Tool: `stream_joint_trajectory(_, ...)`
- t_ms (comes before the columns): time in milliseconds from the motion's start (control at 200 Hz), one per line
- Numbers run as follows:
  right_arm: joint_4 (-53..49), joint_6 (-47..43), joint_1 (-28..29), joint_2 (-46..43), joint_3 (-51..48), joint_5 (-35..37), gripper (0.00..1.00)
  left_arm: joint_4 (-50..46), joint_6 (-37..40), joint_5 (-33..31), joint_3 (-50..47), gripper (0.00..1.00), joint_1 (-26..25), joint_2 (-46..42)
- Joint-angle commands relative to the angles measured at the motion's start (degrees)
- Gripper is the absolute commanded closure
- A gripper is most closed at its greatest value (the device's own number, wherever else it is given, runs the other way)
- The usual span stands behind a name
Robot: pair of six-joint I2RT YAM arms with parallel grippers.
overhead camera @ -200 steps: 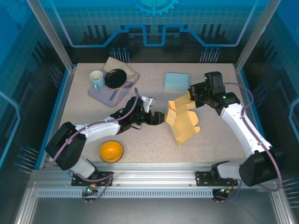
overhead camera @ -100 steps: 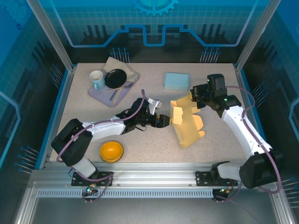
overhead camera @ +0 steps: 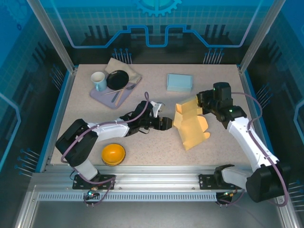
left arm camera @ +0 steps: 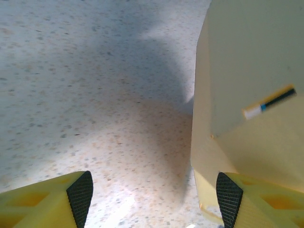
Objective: Fold the paper box
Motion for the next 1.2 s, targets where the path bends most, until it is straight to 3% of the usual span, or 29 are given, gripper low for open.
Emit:
stream_joint_trajectory(0,14.38,-4.05,0.6,0.05,-5.24,1.36,1.0,-5.59,4.32,-6.22,-1.16,0.27,-0.02,-4.39)
stream_joint_trajectory(155,24.22,-10.74,1.16,2.05,-9.05,2.39,1.0,-9.23,4.86,-13.36,-5.85,0.27,1.42,-9.18)
stream_joint_trajectory(290,27.74,-12.97,1.91,3.73,-11.07,4.89,1.0,-9.97,4.5,-14.88,-8.84,0.27,3.84,-11.89)
stream_joint_trajectory(445,25.05,-11.3,2.13,9.22,-9.28,3.28,1.0,-10.21,5.15,-13.96,-8.59,0.27,4.24,-10.69)
stream_joint_trajectory(675,34.63,-2.89,4.58,15.25,-13.36,5.77,1.0,-8.68,4.25,-13.58,-7.61,0.27,4.24,-8.44)
stream_joint_trajectory(805,35.57,-3.03,5.44,17.23,-13.59,7.81,1.0,-7.87,5.1,-11.49,-6.27,0.27,3.46,-6.5)
stream_joint_trajectory(1195,46.27,-3.59,4.0,20.67,-17.75,2.89,1.0,-7.52,8.73,-8.47,1.23,0.28,0.84,2.1)
